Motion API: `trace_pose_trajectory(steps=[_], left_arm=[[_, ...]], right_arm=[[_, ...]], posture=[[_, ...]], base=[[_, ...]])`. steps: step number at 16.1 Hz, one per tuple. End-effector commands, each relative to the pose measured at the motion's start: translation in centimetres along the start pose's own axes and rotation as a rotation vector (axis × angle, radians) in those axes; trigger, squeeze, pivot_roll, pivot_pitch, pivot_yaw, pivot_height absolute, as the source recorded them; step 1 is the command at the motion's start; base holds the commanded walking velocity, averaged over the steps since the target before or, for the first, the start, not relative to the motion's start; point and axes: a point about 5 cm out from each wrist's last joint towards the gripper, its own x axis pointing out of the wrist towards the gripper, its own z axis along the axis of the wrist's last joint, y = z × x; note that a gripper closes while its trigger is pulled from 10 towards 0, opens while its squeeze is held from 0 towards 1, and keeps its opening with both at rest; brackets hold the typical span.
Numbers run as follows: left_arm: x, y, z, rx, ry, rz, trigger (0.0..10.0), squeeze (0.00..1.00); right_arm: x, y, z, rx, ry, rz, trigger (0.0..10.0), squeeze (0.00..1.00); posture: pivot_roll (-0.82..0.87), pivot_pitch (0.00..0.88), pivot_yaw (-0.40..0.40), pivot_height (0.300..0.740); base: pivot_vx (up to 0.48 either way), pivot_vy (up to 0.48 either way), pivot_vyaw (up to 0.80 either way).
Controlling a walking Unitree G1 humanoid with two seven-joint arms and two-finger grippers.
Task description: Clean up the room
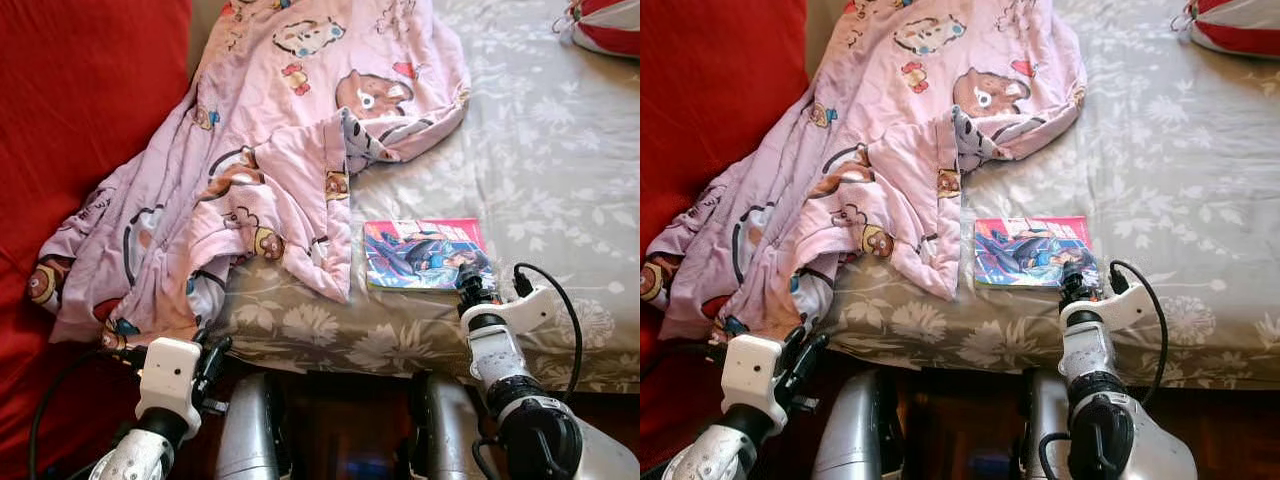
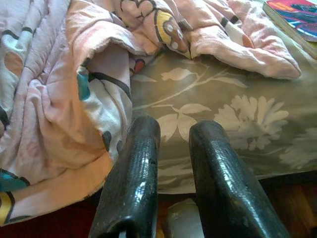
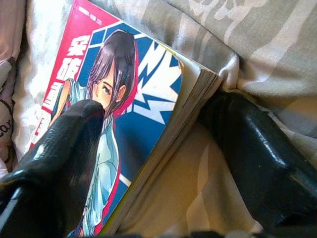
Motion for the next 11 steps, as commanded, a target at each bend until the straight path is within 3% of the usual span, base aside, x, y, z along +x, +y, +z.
trace_pose_trajectory(steps=[1,7,11], left_arm=[[-0.5,0.1,0.0,0.030,0.024,0.003,10.0,0.00],[-1.1,0.2,0.2,0.046,0.031,0.004,10.0,0.00],[-1.6,-0.2,0.1,0.066,0.043,-0.016,10.0,0.00]], right_arm=[[-0.6,-1.7,-1.2,0.043,0.053,-0.081,10.0,0.00],[-0.4,-0.8,-1.5,0.107,0.077,-0.027,10.0,0.00],[-1.4,-4.0,-1.8,0.164,0.078,-0.213,10.0,0.00]], posture=[[0.33,0.266,0.112,0.549],[0.35,0.273,0.112,0.549],[0.36,0.281,0.116,0.549]], base=[[0.000,0.000,0.00],[0.000,0.000,0.00],[0.000,0.000,0.00]])
